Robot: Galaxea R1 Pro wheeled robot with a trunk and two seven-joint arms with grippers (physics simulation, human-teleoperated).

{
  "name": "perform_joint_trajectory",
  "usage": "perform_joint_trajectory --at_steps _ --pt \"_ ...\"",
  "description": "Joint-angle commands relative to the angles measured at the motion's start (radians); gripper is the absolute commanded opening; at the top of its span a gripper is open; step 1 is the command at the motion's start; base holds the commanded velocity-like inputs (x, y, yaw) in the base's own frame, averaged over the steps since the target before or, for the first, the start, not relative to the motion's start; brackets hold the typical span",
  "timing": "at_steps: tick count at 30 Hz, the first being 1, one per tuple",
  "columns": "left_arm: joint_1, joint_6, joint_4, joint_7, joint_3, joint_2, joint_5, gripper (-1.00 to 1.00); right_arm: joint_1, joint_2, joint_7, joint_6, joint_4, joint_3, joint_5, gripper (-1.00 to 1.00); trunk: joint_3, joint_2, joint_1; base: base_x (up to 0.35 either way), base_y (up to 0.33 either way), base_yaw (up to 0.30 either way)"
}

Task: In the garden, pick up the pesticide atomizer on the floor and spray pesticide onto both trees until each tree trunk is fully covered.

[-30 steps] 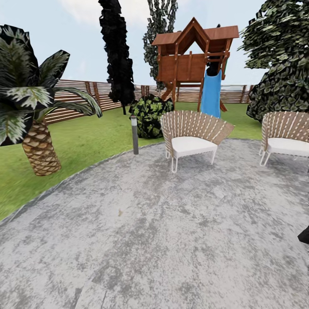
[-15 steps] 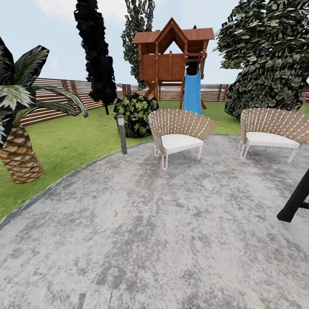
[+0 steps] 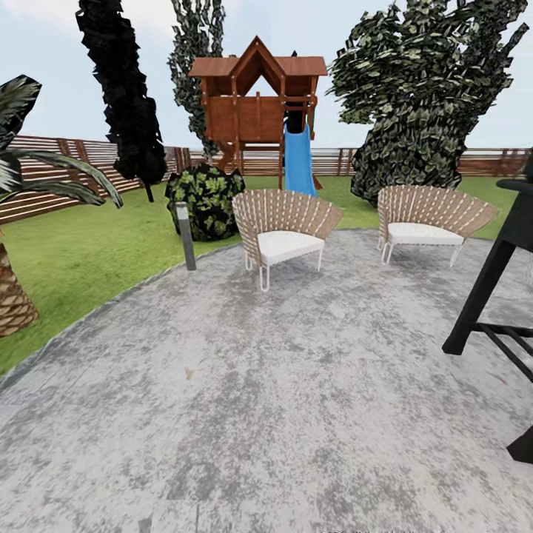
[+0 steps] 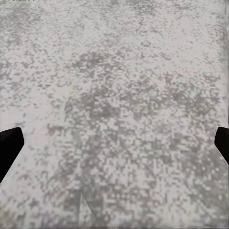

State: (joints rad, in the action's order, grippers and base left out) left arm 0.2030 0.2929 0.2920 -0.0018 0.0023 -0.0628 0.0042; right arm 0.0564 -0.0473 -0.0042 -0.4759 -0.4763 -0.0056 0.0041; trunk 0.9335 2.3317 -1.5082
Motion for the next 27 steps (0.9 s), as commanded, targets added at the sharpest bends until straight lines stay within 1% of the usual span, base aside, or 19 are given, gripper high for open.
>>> perform_joint_trajectory --at_steps 1,27 --pt "0.000 0.003 -0.001 0.000 0.000 0.000 0.000 1.00 0.001 0.000 0.000 -0.003 0.001 -0.001 0.001 1.00 0.000 0.000 0.000 -0.011 0.085 -0.248" --pt "0.001 0.003 -0.001 0.000 -0.001 0.000 0.000 1.00 0.000 0.001 0.000 -0.003 0.002 0.001 0.001 1.00 -0.029 0.000 0.000 0.000 0.002 -0.245"
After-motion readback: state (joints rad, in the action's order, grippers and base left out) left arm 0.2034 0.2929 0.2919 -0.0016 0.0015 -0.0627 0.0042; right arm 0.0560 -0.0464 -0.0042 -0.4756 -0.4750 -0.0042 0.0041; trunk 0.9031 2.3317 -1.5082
